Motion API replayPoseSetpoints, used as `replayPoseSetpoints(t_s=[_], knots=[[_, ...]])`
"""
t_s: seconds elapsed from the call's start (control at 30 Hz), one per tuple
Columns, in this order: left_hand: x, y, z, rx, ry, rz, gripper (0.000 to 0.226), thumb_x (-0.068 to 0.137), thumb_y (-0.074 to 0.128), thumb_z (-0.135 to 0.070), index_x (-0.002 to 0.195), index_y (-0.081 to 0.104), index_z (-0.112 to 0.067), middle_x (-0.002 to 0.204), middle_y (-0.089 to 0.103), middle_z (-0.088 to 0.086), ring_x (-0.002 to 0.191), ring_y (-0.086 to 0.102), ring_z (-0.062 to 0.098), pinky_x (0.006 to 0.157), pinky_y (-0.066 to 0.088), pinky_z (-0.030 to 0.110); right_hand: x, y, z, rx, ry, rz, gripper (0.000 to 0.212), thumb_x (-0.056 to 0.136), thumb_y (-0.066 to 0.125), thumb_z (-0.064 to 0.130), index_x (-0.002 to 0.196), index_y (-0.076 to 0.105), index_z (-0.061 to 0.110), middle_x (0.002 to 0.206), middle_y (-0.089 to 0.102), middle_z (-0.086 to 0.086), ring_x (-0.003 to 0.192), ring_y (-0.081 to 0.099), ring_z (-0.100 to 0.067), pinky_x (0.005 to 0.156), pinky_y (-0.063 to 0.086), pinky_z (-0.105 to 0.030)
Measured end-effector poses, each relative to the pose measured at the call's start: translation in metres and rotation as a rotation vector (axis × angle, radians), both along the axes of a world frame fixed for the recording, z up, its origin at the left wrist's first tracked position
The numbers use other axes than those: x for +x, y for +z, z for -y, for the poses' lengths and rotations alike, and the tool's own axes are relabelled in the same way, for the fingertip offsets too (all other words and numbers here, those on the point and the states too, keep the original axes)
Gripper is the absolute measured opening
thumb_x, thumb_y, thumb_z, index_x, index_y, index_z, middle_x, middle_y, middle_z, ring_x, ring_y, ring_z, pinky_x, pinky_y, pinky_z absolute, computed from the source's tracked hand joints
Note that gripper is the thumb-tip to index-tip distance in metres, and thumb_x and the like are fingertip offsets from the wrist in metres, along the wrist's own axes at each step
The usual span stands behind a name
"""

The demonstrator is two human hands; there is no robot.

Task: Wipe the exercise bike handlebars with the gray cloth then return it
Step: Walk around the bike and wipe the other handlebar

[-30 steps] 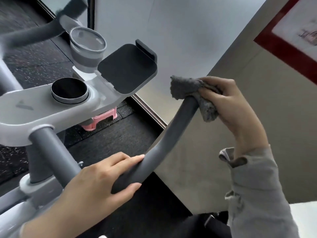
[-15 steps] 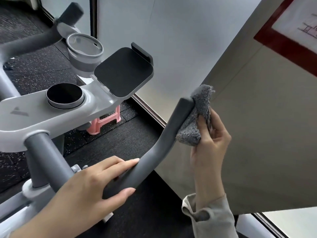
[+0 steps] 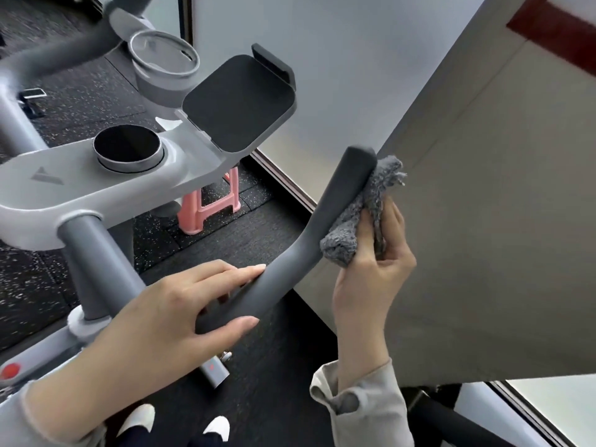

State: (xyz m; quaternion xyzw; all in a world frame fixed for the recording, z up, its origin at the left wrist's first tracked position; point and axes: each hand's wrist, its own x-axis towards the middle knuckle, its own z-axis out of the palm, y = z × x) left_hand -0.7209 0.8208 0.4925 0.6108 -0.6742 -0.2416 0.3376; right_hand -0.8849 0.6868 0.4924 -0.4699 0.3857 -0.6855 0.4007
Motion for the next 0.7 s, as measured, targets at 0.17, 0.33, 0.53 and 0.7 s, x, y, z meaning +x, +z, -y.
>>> replayPoseSetpoints(t_s=[0.17,0.33,0.53,0.7], knots=[[0.0,0.004,-0.002,-0.037,-0.032,0.041,0.056,0.077,0.054,-0.055,0.127,0.056,-0.03,0.094,0.062,-0.015,0.072,0.053,0.003,0.07,0.046,0.023,0.003,-0.02,-0.027,0.032,-0.015,-0.003,0.03,0.085,0.058,0.007,0.112,0.068,0.017,0.117,0.062,0.005,0.115,0.058,-0.012,0.101,0.044,-0.027],[0.01,0.006,-0.005,-0.1,-0.108,0.143,0.059,0.077,0.055,-0.053,0.127,0.058,-0.022,0.109,0.063,-0.013,0.095,0.059,0.006,0.086,0.045,0.026,0.013,-0.031,-0.058,0.055,-0.106,-0.085,0.032,0.085,0.058,0.01,0.111,0.065,0.028,0.118,0.06,0.005,0.116,0.057,-0.007,0.097,0.042,-0.017],[0.052,-0.004,-0.016,-0.179,-0.183,0.211,0.058,0.072,0.063,-0.053,0.119,0.063,-0.019,0.109,0.065,-0.008,0.097,0.059,0.011,0.088,0.045,0.038,0.032,-0.043,-0.096,0.125,-0.181,-0.13,0.035,0.085,0.058,0.016,0.119,0.06,0.023,0.121,0.058,0.005,0.118,0.054,-0.004,0.098,0.04,-0.015],[0.093,-0.008,-0.022,-0.268,-0.227,0.294,0.054,0.072,0.064,-0.049,0.113,0.067,-0.015,0.107,0.068,-0.002,0.099,0.061,0.02,0.086,0.049,0.049,0.054,-0.05,-0.129,0.217,-0.181,-0.068,0.043,0.085,0.055,0.018,0.128,0.056,0.018,0.135,0.054,0.0,0.128,0.048,-0.01,0.109,0.036,-0.033]])
